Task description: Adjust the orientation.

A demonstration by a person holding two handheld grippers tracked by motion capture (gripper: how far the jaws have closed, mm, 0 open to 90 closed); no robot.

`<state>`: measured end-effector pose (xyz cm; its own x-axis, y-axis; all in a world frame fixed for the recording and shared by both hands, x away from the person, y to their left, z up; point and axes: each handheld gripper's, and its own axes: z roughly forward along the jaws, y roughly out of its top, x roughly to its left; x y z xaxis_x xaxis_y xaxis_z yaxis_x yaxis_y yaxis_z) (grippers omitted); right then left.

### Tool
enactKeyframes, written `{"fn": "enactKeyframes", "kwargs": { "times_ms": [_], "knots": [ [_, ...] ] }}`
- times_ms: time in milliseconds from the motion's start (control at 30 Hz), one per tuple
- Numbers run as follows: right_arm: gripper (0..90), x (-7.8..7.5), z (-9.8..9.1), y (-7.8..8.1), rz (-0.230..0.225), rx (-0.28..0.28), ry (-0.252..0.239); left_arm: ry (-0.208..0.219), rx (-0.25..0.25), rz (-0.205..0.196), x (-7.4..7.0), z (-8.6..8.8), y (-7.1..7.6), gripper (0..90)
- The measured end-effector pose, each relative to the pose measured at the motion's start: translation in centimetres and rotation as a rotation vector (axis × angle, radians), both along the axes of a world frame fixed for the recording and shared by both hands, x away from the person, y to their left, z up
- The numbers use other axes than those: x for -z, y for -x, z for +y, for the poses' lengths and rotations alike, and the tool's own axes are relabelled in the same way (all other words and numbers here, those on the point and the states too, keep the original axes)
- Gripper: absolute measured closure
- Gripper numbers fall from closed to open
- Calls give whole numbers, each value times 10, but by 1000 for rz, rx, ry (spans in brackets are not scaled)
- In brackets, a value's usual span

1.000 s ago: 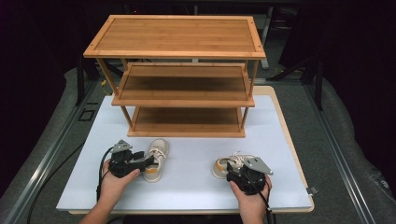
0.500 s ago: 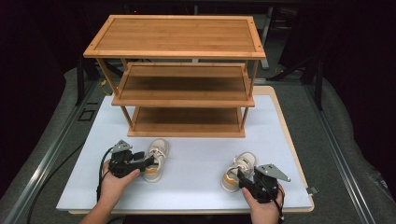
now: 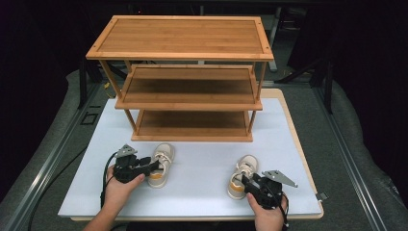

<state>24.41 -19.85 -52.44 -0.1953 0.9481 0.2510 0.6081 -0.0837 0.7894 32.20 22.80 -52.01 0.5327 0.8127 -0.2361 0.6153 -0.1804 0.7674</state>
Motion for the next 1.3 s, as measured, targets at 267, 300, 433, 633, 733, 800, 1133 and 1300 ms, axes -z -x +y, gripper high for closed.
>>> {"fn": "enactKeyframes", "kwargs": {
  "times_ms": [267,300,433,633,733,800,1133,1300],
  "knots": [
    [544,-1,16,-15,11,-81,-13,27,30,19,1,-12,1,566],
    [544,-1,16,-15,11,-81,-13,28,39,18,1,-16,1,566],
    [544,1,36,-25,4,-167,-27,40,56,17,2,-32,4,566],
    [543,2,57,-39,3,-250,-33,53,58,18,3,-42,7,565],
    [543,4,70,-52,-10,-331,-53,73,20,23,4,-50,11,562],
    [543,5,74,-57,-13,-371,-58,67,14,14,4,-55,13,561],
    [545,5,84,-59,-13,-414,-53,84,21,11,6,-73,21,549],
    [539,5,84,-60,-12,-400,-67,90,38,17,6,-70,20,544]
  ]
}}
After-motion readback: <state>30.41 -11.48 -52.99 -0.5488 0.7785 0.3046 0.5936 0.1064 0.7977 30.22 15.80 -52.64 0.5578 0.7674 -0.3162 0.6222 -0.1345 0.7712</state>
